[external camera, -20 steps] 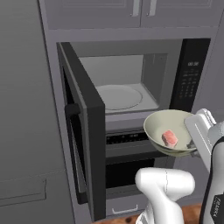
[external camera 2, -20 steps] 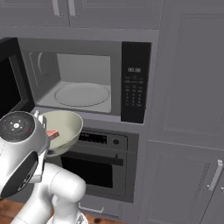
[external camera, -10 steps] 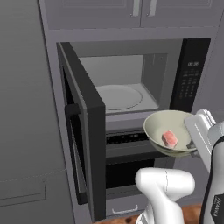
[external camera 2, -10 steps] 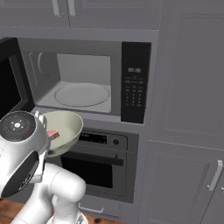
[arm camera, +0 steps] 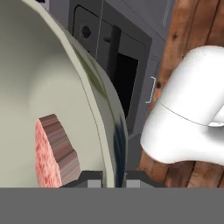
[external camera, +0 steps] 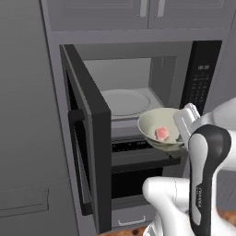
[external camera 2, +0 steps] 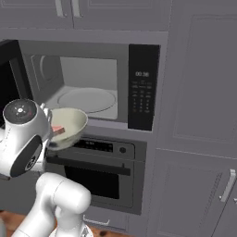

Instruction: Remove the peach from the bowl and place it on the small plate. Then place the bowl with only the steak in the microwave, close the door, and press the start button to microwave the steak.

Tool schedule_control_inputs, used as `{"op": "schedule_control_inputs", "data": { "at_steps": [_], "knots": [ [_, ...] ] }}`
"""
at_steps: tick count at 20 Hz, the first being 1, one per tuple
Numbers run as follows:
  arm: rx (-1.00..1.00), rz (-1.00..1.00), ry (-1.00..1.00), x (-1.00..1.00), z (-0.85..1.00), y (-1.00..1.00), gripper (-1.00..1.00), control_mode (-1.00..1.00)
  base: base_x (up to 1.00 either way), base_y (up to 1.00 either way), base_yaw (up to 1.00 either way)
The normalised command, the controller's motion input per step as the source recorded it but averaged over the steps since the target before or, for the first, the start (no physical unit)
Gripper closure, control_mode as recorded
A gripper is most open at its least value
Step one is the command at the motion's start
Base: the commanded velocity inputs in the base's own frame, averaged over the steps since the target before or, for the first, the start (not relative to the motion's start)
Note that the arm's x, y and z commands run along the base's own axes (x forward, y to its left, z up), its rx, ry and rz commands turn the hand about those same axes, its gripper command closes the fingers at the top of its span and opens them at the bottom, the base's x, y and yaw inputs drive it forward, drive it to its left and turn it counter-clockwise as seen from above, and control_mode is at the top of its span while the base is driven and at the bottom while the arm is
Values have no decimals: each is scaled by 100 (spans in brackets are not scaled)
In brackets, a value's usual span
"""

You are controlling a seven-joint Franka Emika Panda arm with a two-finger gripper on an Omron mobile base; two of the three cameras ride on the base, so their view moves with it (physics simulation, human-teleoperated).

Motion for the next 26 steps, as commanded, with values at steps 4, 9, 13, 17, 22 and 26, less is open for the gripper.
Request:
{"op": "schedule_control_inputs", "data": {
  "at_steps": [4,9,13,17,22,26],
  "knots": [
    [2,-5,-2,92,0,27,100,-100,0,0,0],
    [6,-1,-4,81,-8,1,100,-100,0,0,0],
    [4,0,-6,71,-13,0,100,-100,0,0,0],
    [0,0,0,73,-1,2,100,-100,0,0,0],
    [1,0,0,80,-5,2,100,-100,0,0,0],
    [0,0,0,72,-15,14,100,-100,0,0,0]
  ]
}}
